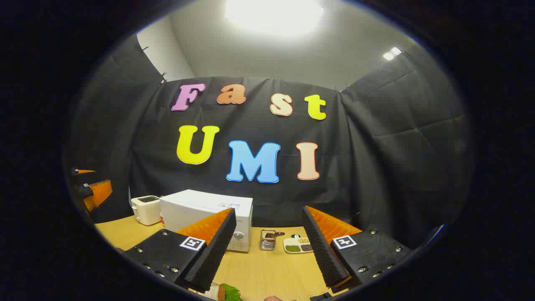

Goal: Open the microwave oven with the left hand, put the food in, and close the microwave oven.

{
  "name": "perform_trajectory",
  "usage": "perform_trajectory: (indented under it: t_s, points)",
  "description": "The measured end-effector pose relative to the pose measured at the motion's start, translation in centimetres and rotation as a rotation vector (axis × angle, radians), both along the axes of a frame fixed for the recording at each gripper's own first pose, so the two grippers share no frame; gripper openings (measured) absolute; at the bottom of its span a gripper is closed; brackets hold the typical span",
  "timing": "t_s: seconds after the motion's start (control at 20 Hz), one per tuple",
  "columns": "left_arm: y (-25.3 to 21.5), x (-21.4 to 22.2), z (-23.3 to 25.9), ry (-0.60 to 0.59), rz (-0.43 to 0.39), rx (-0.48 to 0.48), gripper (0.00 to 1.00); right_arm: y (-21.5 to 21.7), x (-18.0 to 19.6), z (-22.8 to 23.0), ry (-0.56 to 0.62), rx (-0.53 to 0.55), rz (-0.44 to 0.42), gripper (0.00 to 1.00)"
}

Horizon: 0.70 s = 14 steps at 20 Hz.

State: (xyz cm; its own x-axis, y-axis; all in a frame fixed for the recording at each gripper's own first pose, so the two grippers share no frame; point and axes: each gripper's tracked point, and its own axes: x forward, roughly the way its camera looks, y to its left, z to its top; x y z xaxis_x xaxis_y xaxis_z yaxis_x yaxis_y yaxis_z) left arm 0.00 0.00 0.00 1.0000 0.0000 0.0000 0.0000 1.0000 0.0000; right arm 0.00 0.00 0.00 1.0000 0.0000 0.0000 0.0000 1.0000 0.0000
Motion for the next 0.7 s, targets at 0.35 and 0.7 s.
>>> perform_trajectory:
  t_s: [0.35, 0.7]
  points:
    - [-1.2, -0.1, 0.4, -0.003, -0.003, 0.01, 0.96, -0.8, 0.2, -0.5, 0.01, 0.006, 0.006, 0.95]
    - [-3.4, -0.3, 0.4, -0.002, -0.005, 0.009, 0.96, -2.3, 0.4, -0.9, 0.019, -0.001, 0.02, 0.95]
